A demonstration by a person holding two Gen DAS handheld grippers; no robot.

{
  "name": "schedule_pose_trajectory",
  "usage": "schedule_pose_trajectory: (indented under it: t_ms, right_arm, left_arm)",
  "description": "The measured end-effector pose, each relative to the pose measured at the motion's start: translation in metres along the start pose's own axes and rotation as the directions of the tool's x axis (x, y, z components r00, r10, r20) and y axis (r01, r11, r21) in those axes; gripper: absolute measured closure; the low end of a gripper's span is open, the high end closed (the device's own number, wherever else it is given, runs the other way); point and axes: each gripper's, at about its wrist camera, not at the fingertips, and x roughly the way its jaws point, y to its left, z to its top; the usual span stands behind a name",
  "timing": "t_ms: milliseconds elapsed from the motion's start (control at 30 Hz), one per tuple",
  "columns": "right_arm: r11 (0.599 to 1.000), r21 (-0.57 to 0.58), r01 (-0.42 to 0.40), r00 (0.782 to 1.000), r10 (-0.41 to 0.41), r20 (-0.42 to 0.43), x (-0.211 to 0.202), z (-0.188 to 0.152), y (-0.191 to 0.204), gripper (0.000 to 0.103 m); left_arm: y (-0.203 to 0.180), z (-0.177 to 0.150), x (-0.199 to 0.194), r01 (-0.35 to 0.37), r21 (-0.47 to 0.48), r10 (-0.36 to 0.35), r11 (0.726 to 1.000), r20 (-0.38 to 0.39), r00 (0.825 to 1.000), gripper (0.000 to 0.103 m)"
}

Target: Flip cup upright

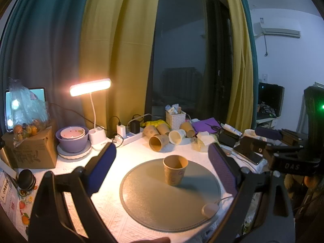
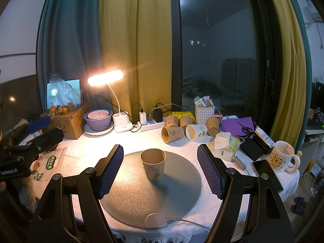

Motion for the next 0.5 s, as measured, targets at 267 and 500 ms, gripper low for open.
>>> schedule_pose_trajectory:
  t_ms: [267, 500]
  right_arm:
    - [1.0, 0.0, -0.001, 1.0, 0.001, 0.0, 0.0, 0.0003, 0.0001, 0.025]
    - [1.0, 0.0, 0.0, 1.0, 0.0, -0.001, 0.0003, 0.0005, 0.0008, 0.025]
  left_arm:
    - [0.0002, 0.0003, 0.0001, -0.001, 0.0, 0.001, 1.0, 0.0, 1.0, 0.01]
    - [0.0006, 0.0005, 0.0002, 0.001, 0.0, -0.001, 1.0, 0.0, 1.0, 0.01]
